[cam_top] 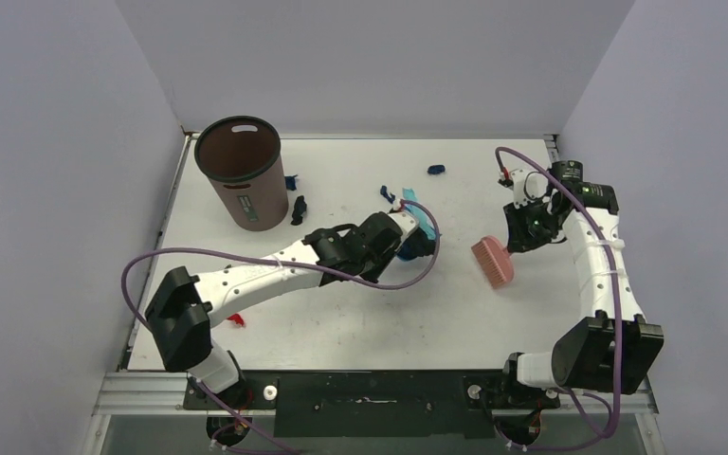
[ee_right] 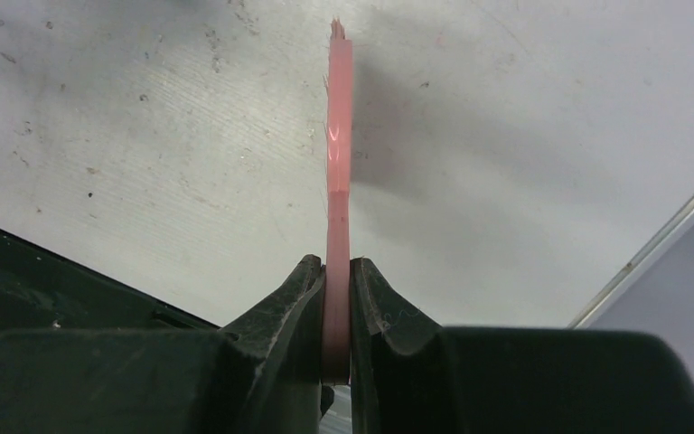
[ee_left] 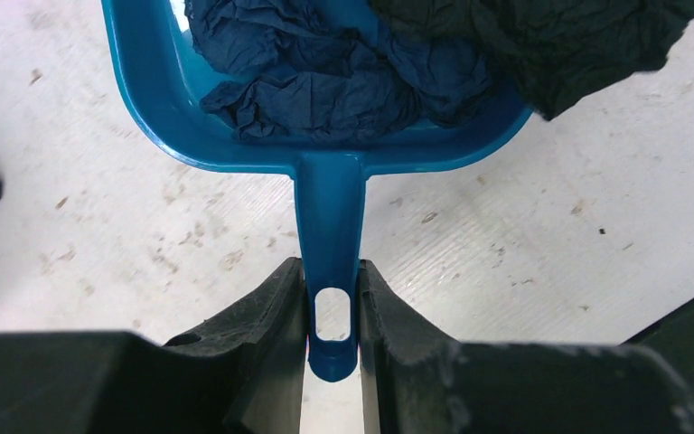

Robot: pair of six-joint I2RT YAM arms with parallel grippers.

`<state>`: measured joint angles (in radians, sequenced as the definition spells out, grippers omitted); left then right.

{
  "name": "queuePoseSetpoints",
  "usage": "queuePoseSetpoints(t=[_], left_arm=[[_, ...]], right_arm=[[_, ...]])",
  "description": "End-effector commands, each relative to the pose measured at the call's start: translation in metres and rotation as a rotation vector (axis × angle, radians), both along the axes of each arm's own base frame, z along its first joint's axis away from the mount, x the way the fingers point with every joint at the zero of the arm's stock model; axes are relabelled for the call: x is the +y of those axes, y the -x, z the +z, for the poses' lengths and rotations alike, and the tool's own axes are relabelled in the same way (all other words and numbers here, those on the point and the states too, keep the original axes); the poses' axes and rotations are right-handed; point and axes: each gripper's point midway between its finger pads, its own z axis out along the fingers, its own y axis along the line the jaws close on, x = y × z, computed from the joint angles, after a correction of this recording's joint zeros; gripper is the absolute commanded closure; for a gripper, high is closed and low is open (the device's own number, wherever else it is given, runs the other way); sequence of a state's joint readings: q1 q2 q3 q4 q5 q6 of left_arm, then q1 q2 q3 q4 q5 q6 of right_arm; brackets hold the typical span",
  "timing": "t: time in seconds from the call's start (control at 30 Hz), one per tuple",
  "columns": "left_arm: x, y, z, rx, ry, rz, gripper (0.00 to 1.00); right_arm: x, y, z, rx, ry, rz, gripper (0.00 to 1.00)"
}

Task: Sweep away the paper scraps from the table

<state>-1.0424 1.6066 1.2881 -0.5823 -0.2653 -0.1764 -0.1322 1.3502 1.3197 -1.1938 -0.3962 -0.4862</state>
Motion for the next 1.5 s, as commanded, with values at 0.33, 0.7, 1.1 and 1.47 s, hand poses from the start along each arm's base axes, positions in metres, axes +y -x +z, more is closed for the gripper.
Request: queuePoseSetpoints(t=[0.33, 0.7, 1.1, 1.47], left_arm=[[0.11, -0.038, 0.108, -0.106, 0.046, 0.284, 1.0], [0.208, -0.069, 0.156, -0.206, 0.044, 0.531, 1.0], [0.275, -0.101, 0.165, -0.22, -0.029, 0.787, 1.0], [0.341, -0.124, 0.177, -0.25, -0.307, 0.946, 1.0]], right_arm=[[0.04, -0.018, 0.001, -0.101, -0.246, 0.027, 0.95], [0.054, -0.015, -0.007, -0.077, -0.331, 0.026, 0.95], [0.061, -0.004, 0.005, -0.097, -0.358, 0.058, 0.95], [0.073, 0.009, 0.006, -0.093, -0.416, 0.167, 0.95]])
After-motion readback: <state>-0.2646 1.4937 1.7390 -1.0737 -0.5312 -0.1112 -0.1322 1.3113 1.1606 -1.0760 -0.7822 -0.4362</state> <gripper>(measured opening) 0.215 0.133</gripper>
